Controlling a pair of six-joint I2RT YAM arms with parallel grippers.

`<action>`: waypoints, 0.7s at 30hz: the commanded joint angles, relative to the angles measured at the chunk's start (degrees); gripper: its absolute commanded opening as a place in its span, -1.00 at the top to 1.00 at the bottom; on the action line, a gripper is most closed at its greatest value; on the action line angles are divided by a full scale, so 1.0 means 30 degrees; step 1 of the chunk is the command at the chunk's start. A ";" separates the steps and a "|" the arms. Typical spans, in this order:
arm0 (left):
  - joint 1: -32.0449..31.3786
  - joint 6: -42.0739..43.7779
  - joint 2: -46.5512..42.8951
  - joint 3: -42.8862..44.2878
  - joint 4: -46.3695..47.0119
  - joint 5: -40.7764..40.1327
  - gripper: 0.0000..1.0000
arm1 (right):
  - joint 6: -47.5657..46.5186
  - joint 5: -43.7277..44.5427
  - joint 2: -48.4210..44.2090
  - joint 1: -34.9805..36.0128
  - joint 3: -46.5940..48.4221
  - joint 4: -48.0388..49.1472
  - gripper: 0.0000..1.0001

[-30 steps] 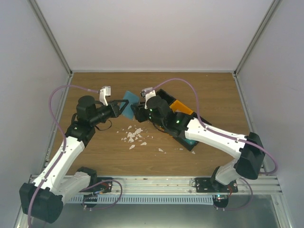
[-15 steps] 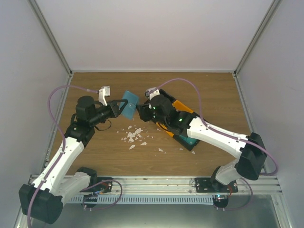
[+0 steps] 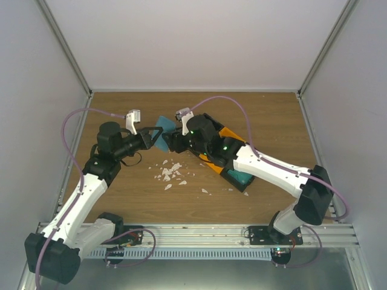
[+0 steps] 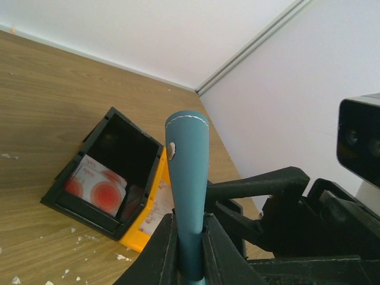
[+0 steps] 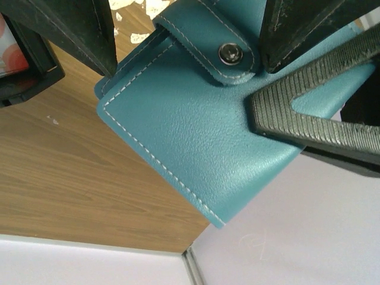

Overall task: Put the credit cards into the card holder
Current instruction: Open the card holder at the center of the board.

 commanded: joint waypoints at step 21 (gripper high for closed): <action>-0.0138 0.0929 -0.0676 -0.0424 0.0559 -0.1407 1.00 | 0.3050 0.0055 -0.1035 -0.1124 -0.1578 -0.0809 -0.07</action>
